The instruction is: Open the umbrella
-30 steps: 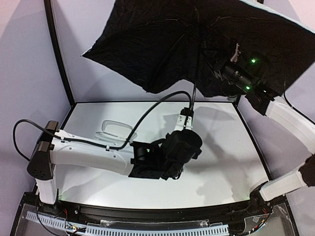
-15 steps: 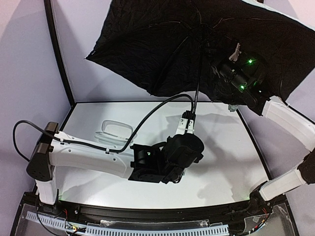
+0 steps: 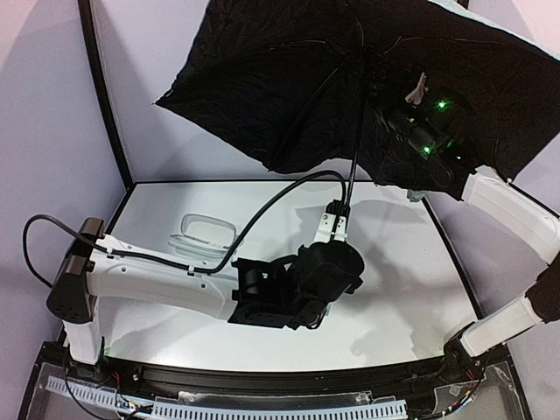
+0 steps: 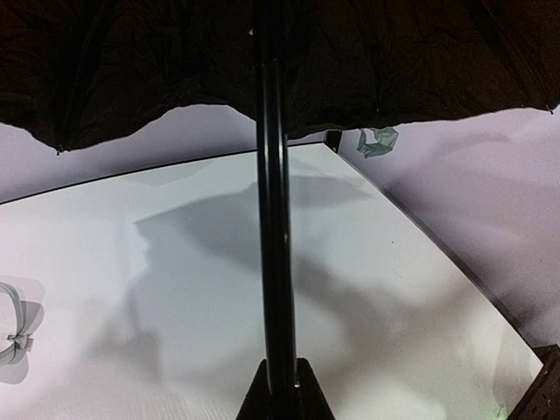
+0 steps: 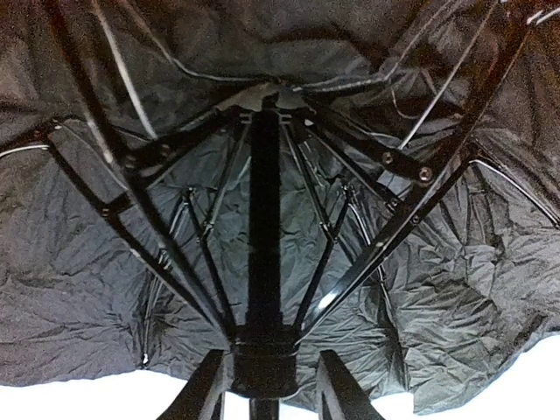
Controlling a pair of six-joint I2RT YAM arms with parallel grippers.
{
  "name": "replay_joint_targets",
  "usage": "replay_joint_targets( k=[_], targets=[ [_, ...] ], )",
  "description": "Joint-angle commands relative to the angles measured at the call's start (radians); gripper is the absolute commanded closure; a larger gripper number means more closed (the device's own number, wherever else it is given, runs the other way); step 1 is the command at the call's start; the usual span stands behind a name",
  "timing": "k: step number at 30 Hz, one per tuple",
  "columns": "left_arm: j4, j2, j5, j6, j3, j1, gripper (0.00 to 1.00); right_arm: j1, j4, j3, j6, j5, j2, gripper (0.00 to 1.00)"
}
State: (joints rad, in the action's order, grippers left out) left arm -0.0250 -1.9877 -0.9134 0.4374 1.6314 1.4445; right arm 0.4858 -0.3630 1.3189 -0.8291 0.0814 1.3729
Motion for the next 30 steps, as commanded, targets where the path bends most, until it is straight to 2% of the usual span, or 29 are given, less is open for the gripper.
replay_joint_targets(
  k=[1, 4, 9, 13, 18, 19, 22, 26, 30],
  targets=[
    [0.039, 0.032, -0.019, -0.016, 0.001, 0.009, 0.99, 0.011, -0.021, 0.048, 0.0, -0.013, 0.018, 0.81],
    [0.035, 0.036, -0.018, -0.03, 0.001, 0.013, 0.99, 0.012, -0.022, 0.05, 0.011, -0.038, 0.015, 0.99],
    [0.031, 0.051, 0.069, -0.15, -0.022, 0.068, 0.99, 0.012, -0.034, 0.098, 0.124, -0.185, 0.019, 1.0],
    [-0.109, 0.047, 0.139, -0.329, -0.009, 0.172, 0.99, 0.008, -0.073, 0.233, 0.298, -0.401, 0.101, 1.0],
    [-0.363, 0.045, 0.331, -0.423, 0.069, 0.258, 0.99, 0.0, -0.207, 0.488, 0.498, -0.627, 0.305, 1.0],
    [-0.397, 0.046, 0.406, -0.428, 0.072, 0.258, 0.99, -0.005, -0.193, 0.569, 0.511, -0.641, 0.357, 1.0],
    [-0.51, 0.024, 0.518, -0.413, 0.108, 0.259, 0.99, -0.019, -0.136, 0.756, 0.531, -0.675, 0.477, 1.0],
    [-0.629, 0.004, 0.583, -0.385, 0.143, 0.259, 0.99, -0.041, -0.019, 1.02, 0.527, -0.672, 0.629, 1.0],
    [-0.704, 0.005, 0.63, -0.372, 0.138, 0.259, 0.99, -0.053, 0.041, 1.164, 0.529, -0.663, 0.716, 1.0]
  ],
)
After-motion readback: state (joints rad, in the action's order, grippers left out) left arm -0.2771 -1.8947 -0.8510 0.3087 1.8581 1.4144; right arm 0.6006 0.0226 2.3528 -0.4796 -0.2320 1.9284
